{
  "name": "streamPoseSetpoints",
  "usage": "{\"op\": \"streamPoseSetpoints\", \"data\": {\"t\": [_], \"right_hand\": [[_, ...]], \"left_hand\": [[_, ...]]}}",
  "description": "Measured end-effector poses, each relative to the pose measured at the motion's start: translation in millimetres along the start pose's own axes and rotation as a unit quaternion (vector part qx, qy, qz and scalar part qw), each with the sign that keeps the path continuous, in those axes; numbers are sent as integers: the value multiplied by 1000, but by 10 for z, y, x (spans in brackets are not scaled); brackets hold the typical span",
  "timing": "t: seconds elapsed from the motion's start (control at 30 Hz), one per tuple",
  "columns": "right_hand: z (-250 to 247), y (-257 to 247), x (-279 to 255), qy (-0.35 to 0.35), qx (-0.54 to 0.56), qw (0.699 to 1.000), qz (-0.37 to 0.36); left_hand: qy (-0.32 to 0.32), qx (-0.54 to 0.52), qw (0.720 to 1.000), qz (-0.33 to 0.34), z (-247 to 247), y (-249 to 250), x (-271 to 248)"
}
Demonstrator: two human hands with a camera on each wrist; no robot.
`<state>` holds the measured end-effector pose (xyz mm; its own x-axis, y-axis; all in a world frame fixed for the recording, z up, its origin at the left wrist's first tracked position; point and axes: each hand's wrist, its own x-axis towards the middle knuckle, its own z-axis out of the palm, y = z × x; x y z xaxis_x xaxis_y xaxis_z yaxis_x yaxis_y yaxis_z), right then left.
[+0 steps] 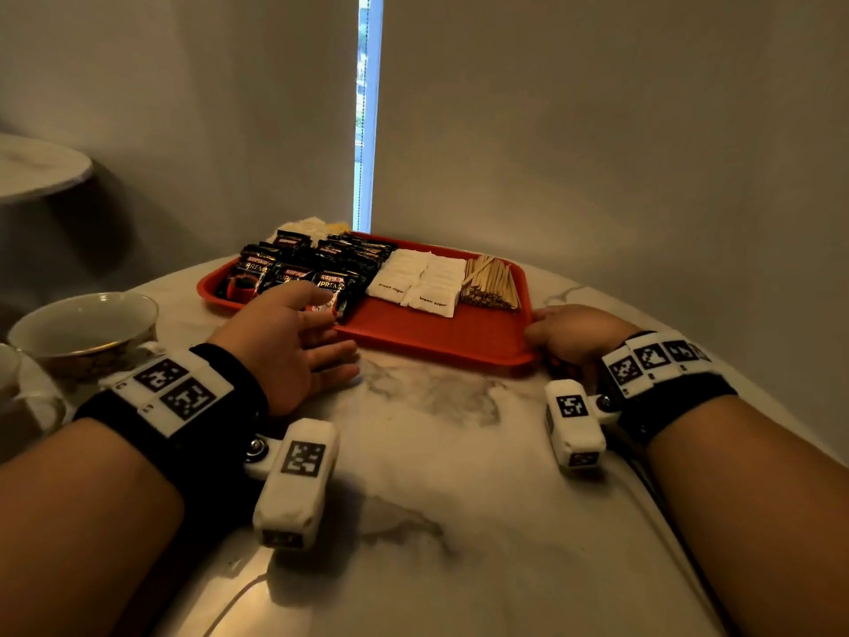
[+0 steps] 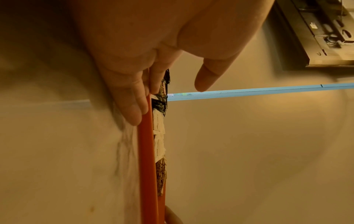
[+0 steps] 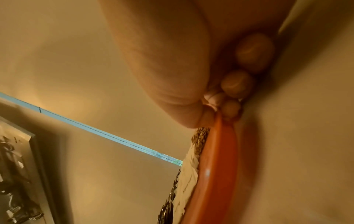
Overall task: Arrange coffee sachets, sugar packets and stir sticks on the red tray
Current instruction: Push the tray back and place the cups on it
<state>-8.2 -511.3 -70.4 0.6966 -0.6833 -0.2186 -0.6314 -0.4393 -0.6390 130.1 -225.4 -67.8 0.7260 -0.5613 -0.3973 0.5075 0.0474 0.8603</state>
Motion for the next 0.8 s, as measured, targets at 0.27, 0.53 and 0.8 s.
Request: {"op": "streamPoseSetpoints", "data": {"t": [0.27, 0.53, 0.8], "right_hand": [[-29, 126, 47, 11, 83, 996, -2], [11, 118, -11, 22, 114, 993, -12], [3, 141, -35, 23, 108, 994, -25]], "left_hand": [[19, -10, 1000, 3, 11, 4, -17], [36, -29, 999, 23, 0, 8, -57], [45, -18, 999, 17, 36, 15, -66]]}}
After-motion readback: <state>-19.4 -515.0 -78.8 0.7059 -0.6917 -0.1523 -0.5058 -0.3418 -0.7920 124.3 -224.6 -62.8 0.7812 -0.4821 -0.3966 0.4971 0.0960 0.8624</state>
